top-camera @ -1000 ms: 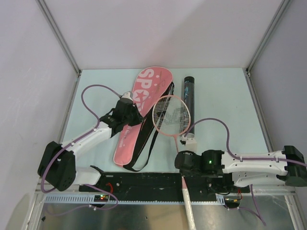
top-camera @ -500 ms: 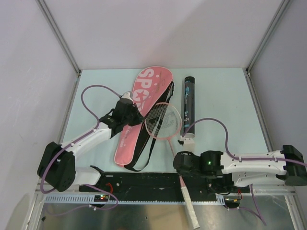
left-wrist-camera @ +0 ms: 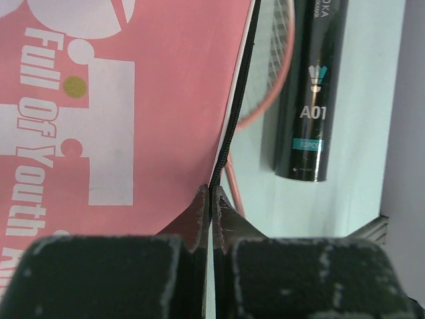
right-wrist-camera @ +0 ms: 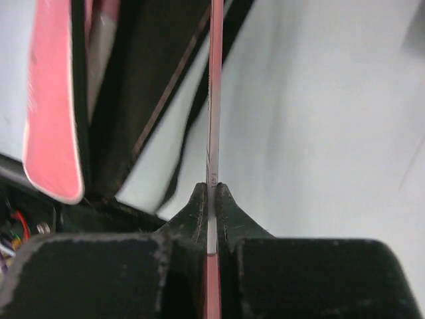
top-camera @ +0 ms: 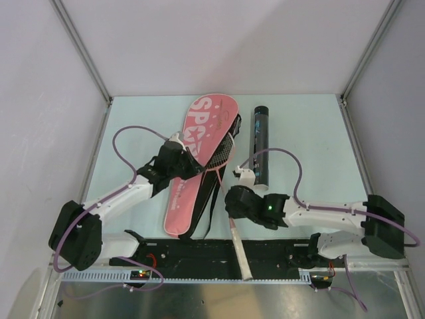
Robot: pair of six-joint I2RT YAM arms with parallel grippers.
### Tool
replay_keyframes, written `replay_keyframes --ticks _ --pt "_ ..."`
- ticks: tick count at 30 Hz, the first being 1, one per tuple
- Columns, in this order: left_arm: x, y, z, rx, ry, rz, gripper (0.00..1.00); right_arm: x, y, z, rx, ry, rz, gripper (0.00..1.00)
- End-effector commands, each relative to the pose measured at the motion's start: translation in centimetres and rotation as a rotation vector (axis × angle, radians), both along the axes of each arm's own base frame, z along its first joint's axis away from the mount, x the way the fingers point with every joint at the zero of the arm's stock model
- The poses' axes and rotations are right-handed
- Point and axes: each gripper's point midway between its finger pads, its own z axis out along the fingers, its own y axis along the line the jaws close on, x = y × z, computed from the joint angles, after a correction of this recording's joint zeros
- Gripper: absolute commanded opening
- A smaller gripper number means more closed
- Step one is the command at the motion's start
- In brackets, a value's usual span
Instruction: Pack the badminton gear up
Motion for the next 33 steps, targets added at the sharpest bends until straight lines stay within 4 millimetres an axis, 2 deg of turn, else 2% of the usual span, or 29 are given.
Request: replay_keyframes --ticks 1,8,15,22,28,33 --pt "-0.2 -2.3 3.0 -0.157 -0.035 -0.027 0.0 5.6 4.3 4.6 0.17 -0.146 -0.04 0.0" --pt "-0.9 -3.2 4.4 -0.264 -0.015 -0.019 0.0 12.5 6.2 5.9 0.274 -0.271 -0.154 0.0" --pt "-1.5 -3.5 4.8 -0.383 0.035 0.032 0.0 17.0 7.4 4.2 0.343 -0.348 -0.286 0.0" --pt "-1.9 -3.5 4.7 -0.478 0.082 0.084 0.0 19.6 8.0 2.7 0.406 -0.425 -0.43 0.0" --pt "-2.0 -3.0 4.8 -0.528 0.091 0.132 0.0 20.7 8.3 1.7 0.412 -0.5 -0.536 0.0" --pt "-2.1 -3.0 4.6 -0.556 0.107 0.149 0.0 21.4 8.8 2.0 0.397 -0.583 -0.613 0.0"
